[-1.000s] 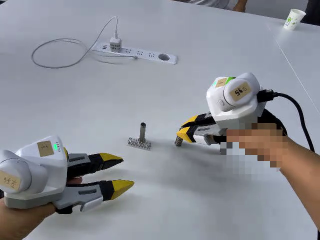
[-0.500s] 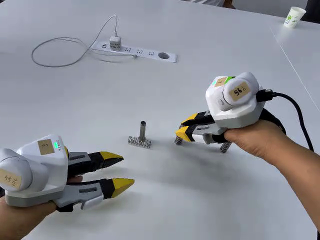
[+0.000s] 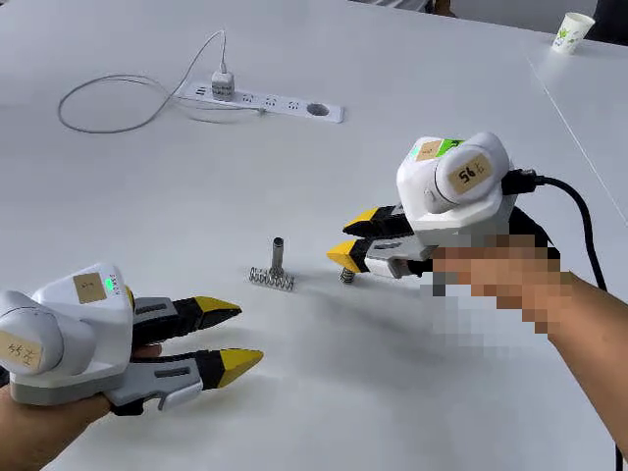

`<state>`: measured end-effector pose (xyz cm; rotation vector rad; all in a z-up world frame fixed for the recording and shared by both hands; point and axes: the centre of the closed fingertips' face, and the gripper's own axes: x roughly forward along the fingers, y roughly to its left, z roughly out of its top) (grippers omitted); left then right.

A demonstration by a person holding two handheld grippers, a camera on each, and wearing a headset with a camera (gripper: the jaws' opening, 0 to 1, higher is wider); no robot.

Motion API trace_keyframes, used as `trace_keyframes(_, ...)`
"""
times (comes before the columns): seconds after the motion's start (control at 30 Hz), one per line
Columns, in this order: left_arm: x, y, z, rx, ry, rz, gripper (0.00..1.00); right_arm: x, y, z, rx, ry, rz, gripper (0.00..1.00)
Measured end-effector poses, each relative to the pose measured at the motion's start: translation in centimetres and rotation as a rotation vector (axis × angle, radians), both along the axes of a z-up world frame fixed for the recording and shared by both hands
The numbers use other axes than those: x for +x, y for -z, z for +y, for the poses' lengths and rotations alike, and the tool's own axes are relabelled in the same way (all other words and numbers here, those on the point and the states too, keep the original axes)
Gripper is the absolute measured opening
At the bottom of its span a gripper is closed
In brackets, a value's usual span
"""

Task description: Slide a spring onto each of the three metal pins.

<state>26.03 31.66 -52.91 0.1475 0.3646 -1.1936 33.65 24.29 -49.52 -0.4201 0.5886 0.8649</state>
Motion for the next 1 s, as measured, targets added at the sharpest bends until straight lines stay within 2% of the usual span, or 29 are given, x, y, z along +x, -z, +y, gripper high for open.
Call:
trace_keyframes(0.07, 0.0, 0.0, 0.0, 0.001, 0.0, 0.001, 0.33, -0.3, 0.1, 0.8, 0.008, -0.017, 0.0, 0.22)
trace_keyframes(0.27, 0.0, 0.0, 0.1, 0.002, -0.003, 0.001, 0.33, -0.9, 1.7, 2.5, -0.008, -0.061, 0.026, 0.22)
trace_keyframes(0.53, 0.0, 0.0, 0.2, 0.002, -0.006, 0.001, 0.33, -0.8, 3.5, 3.8, -0.027, -0.089, 0.053, 0.21)
trace_keyframes(0.83, -0.2, 0.3, 0.2, 0.01, -0.003, 0.006, 0.33, -0.1, 5.0, 4.4, -0.058, -0.096, 0.059, 0.2)
trace_keyframes(1.0, -0.2, 0.3, 0.2, 0.011, -0.003, 0.007, 0.33, 0.1, 5.7, 4.5, -0.072, -0.103, 0.077, 0.19)
